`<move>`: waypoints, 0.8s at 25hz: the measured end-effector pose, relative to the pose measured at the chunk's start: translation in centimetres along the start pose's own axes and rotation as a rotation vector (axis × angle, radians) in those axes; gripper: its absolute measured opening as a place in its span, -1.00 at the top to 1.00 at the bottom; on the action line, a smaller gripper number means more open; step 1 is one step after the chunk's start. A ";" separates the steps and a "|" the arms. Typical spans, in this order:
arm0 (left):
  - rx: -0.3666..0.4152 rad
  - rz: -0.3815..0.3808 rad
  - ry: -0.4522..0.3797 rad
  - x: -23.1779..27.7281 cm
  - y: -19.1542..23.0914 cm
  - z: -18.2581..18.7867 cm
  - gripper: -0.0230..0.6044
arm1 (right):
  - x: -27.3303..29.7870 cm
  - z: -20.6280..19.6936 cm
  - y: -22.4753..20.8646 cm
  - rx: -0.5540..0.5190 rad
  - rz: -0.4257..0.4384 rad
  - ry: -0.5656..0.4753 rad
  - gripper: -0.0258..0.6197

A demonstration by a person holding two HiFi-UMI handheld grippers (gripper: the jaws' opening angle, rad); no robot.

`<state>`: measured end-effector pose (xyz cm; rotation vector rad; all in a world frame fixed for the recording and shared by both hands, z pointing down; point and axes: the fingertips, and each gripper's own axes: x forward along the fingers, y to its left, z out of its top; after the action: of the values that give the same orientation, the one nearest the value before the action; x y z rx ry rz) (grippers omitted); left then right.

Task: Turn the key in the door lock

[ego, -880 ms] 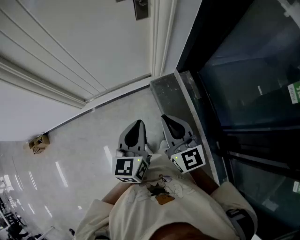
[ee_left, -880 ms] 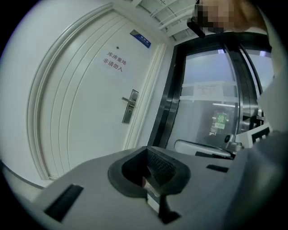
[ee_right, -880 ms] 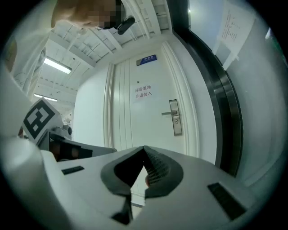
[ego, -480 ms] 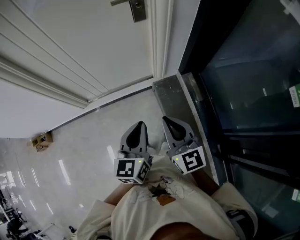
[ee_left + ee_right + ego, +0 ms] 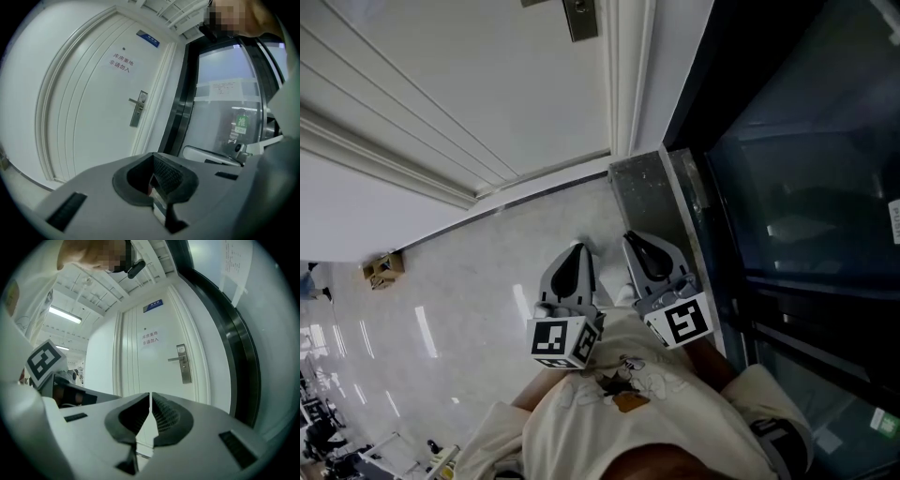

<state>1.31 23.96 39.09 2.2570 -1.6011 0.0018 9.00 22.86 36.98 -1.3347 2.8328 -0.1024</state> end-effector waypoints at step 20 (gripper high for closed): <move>0.052 -0.183 0.049 22.1 15.2 10.9 0.91 | 27.0 2.7 -12.1 -0.140 -0.188 0.018 0.89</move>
<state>-7.00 -3.76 38.12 2.4161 -1.3810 0.0506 1.21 -5.82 35.58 -1.6343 2.7676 0.0855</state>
